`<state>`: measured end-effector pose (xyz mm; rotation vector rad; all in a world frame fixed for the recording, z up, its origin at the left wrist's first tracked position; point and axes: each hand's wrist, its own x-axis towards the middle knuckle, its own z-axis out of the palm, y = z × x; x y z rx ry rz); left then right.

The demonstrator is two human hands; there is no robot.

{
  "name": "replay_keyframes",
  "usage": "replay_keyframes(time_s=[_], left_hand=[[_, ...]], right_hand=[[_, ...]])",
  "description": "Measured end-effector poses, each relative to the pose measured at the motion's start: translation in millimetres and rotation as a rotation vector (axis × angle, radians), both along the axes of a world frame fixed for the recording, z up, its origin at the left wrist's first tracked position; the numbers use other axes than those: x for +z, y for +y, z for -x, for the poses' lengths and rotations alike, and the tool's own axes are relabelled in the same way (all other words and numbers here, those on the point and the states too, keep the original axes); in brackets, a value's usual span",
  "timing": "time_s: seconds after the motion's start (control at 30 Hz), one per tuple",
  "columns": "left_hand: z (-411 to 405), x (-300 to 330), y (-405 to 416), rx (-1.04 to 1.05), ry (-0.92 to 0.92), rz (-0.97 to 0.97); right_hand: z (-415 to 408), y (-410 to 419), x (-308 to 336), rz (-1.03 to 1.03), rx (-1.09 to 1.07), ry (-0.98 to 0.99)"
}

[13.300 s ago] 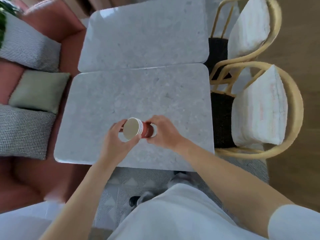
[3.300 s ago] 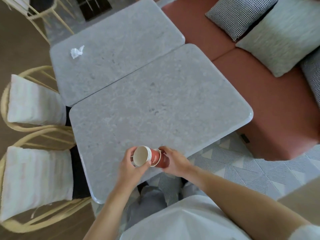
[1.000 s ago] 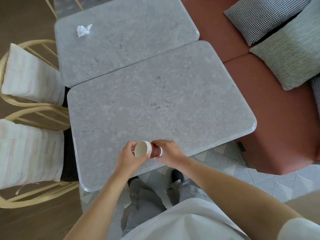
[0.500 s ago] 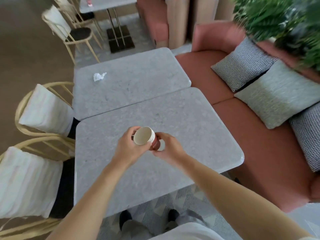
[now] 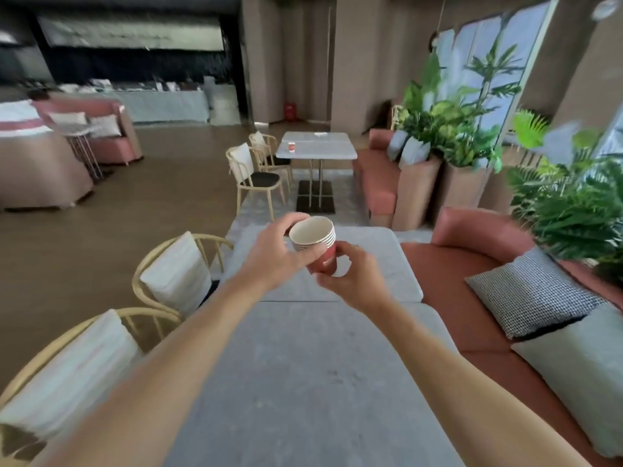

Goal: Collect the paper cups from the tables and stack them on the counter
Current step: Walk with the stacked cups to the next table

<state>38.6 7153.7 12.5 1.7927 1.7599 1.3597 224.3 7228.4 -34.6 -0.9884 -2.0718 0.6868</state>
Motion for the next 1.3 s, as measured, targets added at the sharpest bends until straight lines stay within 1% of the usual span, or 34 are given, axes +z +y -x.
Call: replay_keyframes(time_s=[0.1,0.2,0.47,0.67,0.87,1.07,1.17,1.3], left_hand=[[16,26,-12,0.046,0.021,-0.055],[28,43,-29,0.082,-0.002,-0.1],[49,57,-67,0.161,-0.025,-0.051],[59,60,-73,0.146,0.004,0.017],[66,57,-95,0.131,-0.014,-0.01],[103,57,-164,0.157,0.027,-0.045],[129,54,-214,0.236,0.111,-0.038],[168,45,-295,0.347,0.224,-0.019]], right_hand=[[20,-3,27,-0.062,0.047,0.021],[40,-6,39,-0.09,0.105,0.077],[74,-22,39,-0.08,0.219,0.139],[79,-30,28,-0.008,0.204,0.122],[83,-54,37,-0.024,0.19,0.109],[124,-113,36,-0.046,0.275,0.113],[153,-157,31,-0.035,0.34,0.11],[200,-220,25,-0.084,0.422,0.107]])
